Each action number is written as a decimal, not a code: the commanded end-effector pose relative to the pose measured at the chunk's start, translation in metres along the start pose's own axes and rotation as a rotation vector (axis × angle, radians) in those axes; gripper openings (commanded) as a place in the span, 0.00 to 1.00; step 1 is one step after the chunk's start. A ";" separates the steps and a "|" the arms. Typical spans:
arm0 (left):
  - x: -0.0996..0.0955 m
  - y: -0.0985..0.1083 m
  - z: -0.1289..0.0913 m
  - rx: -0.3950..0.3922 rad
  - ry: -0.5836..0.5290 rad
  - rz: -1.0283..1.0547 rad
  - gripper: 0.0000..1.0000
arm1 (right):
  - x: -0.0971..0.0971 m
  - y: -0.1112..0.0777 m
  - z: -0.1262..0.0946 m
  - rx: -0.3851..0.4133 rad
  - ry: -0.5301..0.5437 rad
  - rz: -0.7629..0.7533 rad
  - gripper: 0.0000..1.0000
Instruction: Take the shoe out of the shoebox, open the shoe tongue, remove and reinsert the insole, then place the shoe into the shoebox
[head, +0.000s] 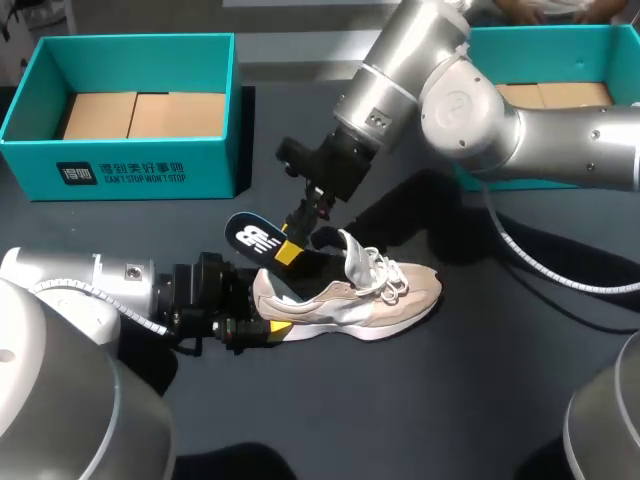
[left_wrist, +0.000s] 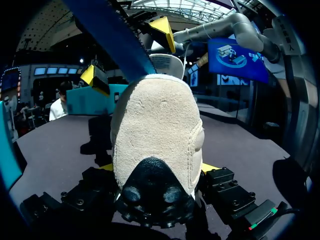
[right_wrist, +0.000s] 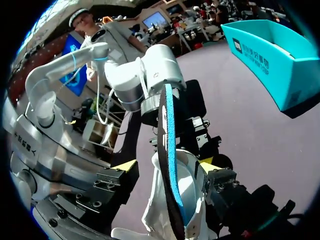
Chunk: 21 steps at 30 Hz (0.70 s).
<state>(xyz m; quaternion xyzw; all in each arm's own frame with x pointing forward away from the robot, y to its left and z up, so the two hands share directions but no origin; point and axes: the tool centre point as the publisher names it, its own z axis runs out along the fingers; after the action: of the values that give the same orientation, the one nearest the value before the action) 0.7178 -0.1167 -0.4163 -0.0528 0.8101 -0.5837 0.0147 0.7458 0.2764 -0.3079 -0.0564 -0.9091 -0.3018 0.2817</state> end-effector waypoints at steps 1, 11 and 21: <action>0.001 0.004 0.003 -0.001 -0.003 -0.001 0.00 | -0.008 0.001 0.007 -0.020 0.009 -0.010 0.36; 0.001 0.004 0.003 -0.001 -0.003 -0.001 0.00 | -0.012 0.009 0.021 -0.073 0.034 -0.025 0.29; 0.001 0.004 0.003 -0.001 -0.003 -0.001 0.00 | -0.011 0.010 0.026 -0.104 0.031 -0.031 0.00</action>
<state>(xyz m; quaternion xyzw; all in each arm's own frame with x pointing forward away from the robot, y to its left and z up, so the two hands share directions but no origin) 0.7178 -0.1164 -0.4166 -0.0530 0.8102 -0.5836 0.0147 0.7472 0.2989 -0.3231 -0.0518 -0.8888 -0.3515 0.2894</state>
